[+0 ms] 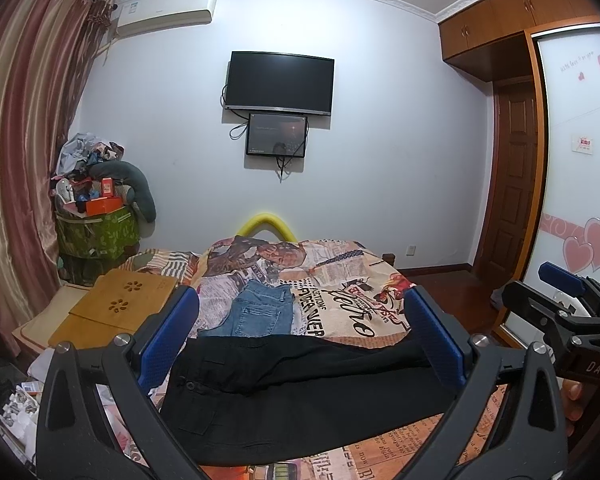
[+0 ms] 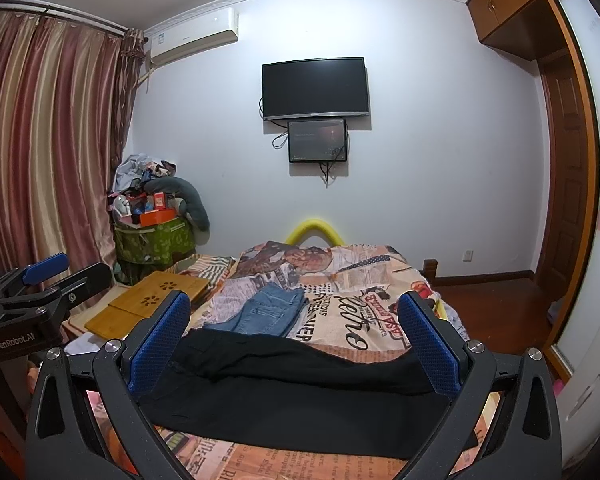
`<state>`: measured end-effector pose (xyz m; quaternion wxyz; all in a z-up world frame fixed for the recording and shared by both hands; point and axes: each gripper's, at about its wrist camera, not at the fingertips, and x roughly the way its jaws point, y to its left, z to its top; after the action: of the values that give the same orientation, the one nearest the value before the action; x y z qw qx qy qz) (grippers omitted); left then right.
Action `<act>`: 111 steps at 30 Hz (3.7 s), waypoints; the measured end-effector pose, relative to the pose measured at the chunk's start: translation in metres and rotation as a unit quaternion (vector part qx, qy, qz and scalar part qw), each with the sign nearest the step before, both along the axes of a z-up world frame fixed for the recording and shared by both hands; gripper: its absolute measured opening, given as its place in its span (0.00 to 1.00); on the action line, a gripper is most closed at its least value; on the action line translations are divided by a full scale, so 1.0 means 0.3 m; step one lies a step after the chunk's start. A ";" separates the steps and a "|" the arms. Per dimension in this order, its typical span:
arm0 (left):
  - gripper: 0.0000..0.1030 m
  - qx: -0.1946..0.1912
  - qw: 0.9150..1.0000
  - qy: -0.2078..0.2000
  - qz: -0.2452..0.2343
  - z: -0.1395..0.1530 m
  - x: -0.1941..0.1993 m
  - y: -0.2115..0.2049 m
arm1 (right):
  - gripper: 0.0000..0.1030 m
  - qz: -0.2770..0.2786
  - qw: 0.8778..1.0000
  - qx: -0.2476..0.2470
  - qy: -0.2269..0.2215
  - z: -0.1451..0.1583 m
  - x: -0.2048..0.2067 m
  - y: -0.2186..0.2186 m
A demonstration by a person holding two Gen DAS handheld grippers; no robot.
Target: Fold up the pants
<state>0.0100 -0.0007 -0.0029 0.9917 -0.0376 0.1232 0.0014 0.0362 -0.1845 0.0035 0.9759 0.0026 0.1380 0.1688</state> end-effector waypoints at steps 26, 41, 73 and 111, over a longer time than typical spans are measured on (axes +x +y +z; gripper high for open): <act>1.00 0.001 1.000 -0.001 0.001 -0.004 0.009 -0.010 | 1.00 0.000 1.000 0.001 0.000 -0.001 0.001 -0.004; 1.00 0.001 1.000 0.001 -0.005 -0.012 0.017 -0.010 | 1.00 -0.002 1.000 0.001 0.005 -0.029 0.004 0.012; 1.00 0.019 0.977 0.188 0.103 -0.391 0.859 0.439 | 1.00 -0.019 0.991 -0.076 0.112 -0.309 0.571 -0.061; 0.30 -0.029 0.875 0.473 0.104 -1.093 1.399 0.719 | 0.71 0.187 0.882 -0.183 0.392 -0.915 1.136 0.226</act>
<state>0.4297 0.2150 -0.3308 0.8078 -0.0740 0.5726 0.1187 0.3769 -0.1168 -0.2709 0.7756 -0.1360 0.5357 0.3050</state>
